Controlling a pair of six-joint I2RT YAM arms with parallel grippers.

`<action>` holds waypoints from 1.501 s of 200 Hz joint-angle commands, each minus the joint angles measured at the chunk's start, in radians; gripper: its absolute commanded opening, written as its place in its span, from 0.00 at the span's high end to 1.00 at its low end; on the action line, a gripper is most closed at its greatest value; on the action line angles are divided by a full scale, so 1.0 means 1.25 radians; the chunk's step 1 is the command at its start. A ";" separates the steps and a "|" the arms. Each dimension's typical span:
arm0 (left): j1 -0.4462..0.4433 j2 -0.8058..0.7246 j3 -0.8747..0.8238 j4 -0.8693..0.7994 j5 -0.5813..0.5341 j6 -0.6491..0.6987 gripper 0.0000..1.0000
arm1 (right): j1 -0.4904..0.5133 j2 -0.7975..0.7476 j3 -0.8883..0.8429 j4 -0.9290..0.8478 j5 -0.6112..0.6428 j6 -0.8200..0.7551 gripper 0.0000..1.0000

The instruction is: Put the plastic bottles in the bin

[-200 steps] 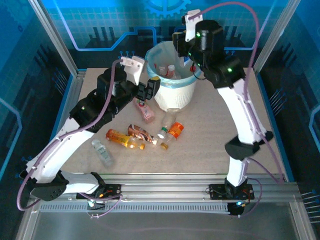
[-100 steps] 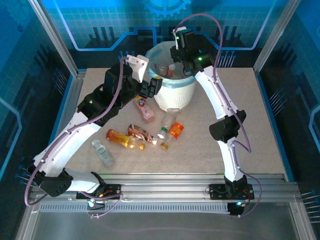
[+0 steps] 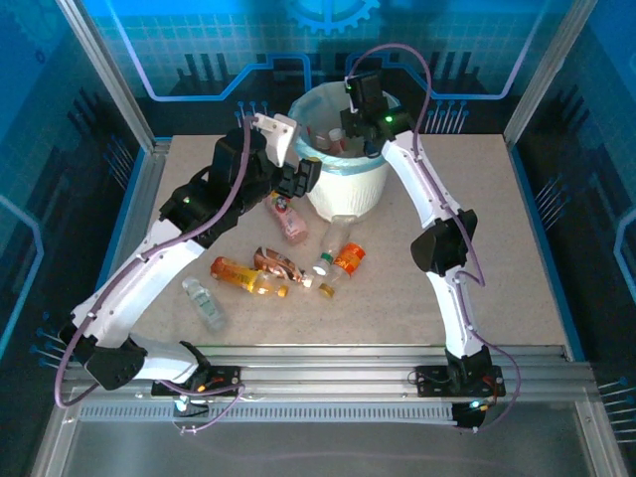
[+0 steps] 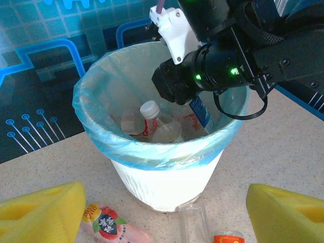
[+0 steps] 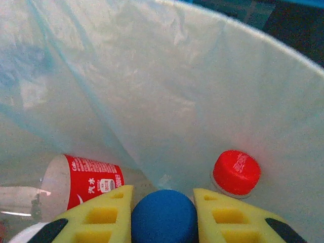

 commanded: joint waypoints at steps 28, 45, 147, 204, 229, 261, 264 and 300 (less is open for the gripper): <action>0.016 -0.002 -0.016 0.003 0.024 -0.024 0.16 | -0.024 0.042 -0.004 -0.027 -0.008 0.035 0.85; 0.019 0.000 -0.017 0.002 0.024 -0.023 0.16 | -0.031 0.043 0.000 -0.037 -0.008 0.047 0.81; 0.033 -0.035 0.011 -0.050 0.023 -0.036 0.14 | -0.006 -0.163 0.075 -0.024 -0.108 0.080 0.40; 0.033 -0.090 -0.003 -0.204 0.059 -0.106 0.13 | 0.125 -0.321 -0.045 -0.072 -0.115 0.007 0.39; 0.033 -0.159 -0.100 -0.238 0.076 -0.160 0.13 | 0.237 -0.433 -0.267 0.000 -0.110 -0.052 0.40; 0.033 -0.262 -0.228 -0.281 0.053 -0.222 0.13 | 0.340 -0.550 -0.540 0.101 -0.132 -0.009 0.41; 0.033 -0.271 -0.239 -0.285 0.051 -0.228 0.13 | 0.347 -0.559 -0.566 0.109 -0.135 -0.001 0.41; 0.035 -0.355 -0.325 -0.343 0.006 -0.281 0.13 | 0.415 -0.642 -0.850 0.225 -0.141 0.115 0.45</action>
